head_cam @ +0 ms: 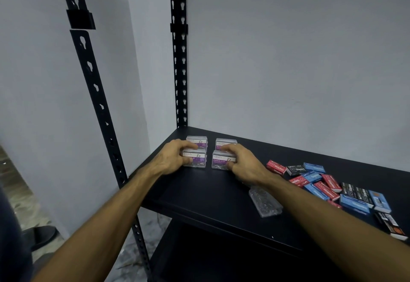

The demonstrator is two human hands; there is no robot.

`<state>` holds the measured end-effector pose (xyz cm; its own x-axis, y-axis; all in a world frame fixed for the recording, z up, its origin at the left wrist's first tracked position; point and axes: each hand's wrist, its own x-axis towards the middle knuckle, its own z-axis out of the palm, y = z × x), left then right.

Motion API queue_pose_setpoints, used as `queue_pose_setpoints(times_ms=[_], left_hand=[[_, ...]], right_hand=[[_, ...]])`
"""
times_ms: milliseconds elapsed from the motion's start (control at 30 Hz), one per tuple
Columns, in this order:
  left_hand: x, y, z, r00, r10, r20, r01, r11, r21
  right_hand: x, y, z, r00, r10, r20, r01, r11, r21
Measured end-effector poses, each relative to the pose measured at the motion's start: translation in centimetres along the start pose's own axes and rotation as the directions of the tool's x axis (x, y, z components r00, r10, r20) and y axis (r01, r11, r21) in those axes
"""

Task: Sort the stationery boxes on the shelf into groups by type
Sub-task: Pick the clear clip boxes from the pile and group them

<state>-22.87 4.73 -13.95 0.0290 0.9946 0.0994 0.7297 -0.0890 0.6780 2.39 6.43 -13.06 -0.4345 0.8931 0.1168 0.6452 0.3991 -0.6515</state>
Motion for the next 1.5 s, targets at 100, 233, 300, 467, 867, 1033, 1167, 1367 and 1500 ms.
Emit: queue_pose_setpoints(times_ms=[100,233,300,467,867,1033,1167,1367,1500], left_hand=[[-0.3,0.5,-0.1,1.0,0.006,-0.009,-0.006,1.0,0.02],[-0.9,1.8,-0.6,0.996,0.061,-0.07,-0.053,0.993,0.107],[-1.2,3.1,-0.8,0.984,0.128,-0.125,-0.107,0.981,0.164],[-1.5,7.1,0.5,0.95,0.282,-0.135,-0.251,0.945,0.209],[-2.6,12.3,7.8,0.934,0.338,0.114,-0.355,0.913,0.201],[-2.9,13.0,8.9,0.926,0.285,0.248,-0.354,0.884,0.306],[-2.7,13.3,9.4,0.919,0.24,0.314,-0.345,0.875,0.34],[-2.3,12.9,9.6,0.931,0.183,0.315,-0.291,0.894,0.341],[-1.9,13.2,9.6,0.928,0.129,0.348,-0.264,0.89,0.372]], right_hand=[[-0.5,0.1,-0.4,0.999,-0.011,-0.03,0.011,1.0,-0.014],[-1.6,0.2,-1.8,0.997,-0.033,-0.068,0.029,0.998,-0.052],[-2.4,0.3,-2.7,0.995,-0.035,-0.091,0.028,0.997,-0.073],[-4.8,0.9,-5.1,0.99,-0.03,-0.138,0.018,0.996,-0.088],[-10.5,1.5,-5.9,0.991,0.098,-0.089,-0.117,0.963,-0.244],[-11.6,1.1,-4.6,0.993,0.112,-0.039,-0.118,0.887,-0.447],[-11.9,0.9,-4.7,0.99,0.139,0.024,-0.111,0.875,-0.472],[-12.5,1.3,-7.0,0.96,0.222,0.169,-0.143,0.911,-0.386],[-13.0,2.0,-8.2,0.952,0.22,0.214,-0.122,0.912,-0.391]])
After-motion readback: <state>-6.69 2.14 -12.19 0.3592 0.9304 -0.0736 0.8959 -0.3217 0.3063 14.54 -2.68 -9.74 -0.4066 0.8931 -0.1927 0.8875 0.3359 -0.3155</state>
